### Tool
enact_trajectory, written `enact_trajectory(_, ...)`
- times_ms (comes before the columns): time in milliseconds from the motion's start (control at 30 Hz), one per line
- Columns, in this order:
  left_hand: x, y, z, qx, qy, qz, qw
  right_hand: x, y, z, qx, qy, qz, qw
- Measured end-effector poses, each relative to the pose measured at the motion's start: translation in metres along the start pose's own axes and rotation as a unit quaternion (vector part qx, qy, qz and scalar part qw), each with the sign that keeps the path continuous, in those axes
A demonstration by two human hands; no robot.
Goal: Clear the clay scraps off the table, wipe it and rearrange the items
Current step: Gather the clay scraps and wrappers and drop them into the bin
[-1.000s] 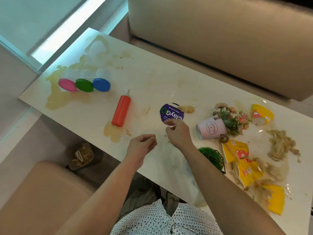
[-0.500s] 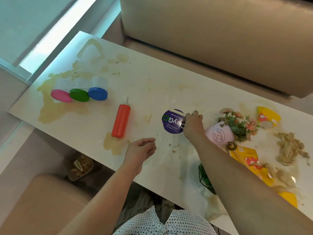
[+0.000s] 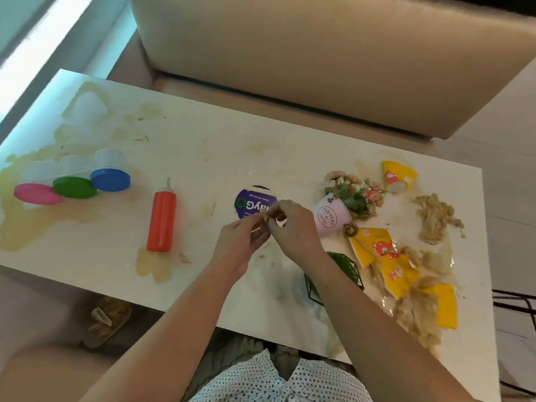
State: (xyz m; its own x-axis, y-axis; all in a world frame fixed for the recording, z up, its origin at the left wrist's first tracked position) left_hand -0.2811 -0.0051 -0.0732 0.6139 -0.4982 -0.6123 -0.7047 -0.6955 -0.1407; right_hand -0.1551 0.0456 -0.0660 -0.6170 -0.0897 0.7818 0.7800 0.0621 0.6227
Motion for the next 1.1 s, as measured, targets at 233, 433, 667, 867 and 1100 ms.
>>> enact_trajectory(233, 0.024, -0.061, -0.034, 0.059, -0.022, 0.012, 0.998, -0.031, 0.066, -0.009, -0.026, -0.064, 0.023, 0.997)
enact_trajectory(433, 0.063, -0.106, -0.065, 0.007, -0.037, 0.036, 0.999, -0.098, 0.144, -0.017, -0.163, -0.106, 0.037, 0.980)
enact_trajectory(667, 0.102, -0.137, -0.103, -0.029, -0.065, 0.057, 0.996, -0.202, 0.173, -0.016, 0.059, -0.187, -0.184, 0.963)
enact_trajectory(867, 0.121, -0.146, -0.123, -0.053, -0.082, 0.039, 0.995, -0.210, 0.158, -0.011, 0.091, -0.109, -0.257, 0.956)
enact_trajectory(1100, 0.132, -0.148, -0.132, -0.058, -0.091, 0.017, 0.994, -0.221, 0.167, -0.005, 0.102, -0.155, -0.157, 0.970)
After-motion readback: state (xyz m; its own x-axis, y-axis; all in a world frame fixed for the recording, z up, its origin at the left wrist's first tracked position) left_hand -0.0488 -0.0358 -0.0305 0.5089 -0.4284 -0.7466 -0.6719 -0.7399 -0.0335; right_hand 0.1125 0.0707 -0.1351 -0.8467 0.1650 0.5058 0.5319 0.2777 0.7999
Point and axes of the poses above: each hand's wrist, its own z-axis towards the middle knuckle, its own y-axis out of the back of the hand, x = y × z, the point moved 1 cm from there along z, towards the middle knuckle, and after that the axes turned 14 degrees about -x, right-handed, at the moved point
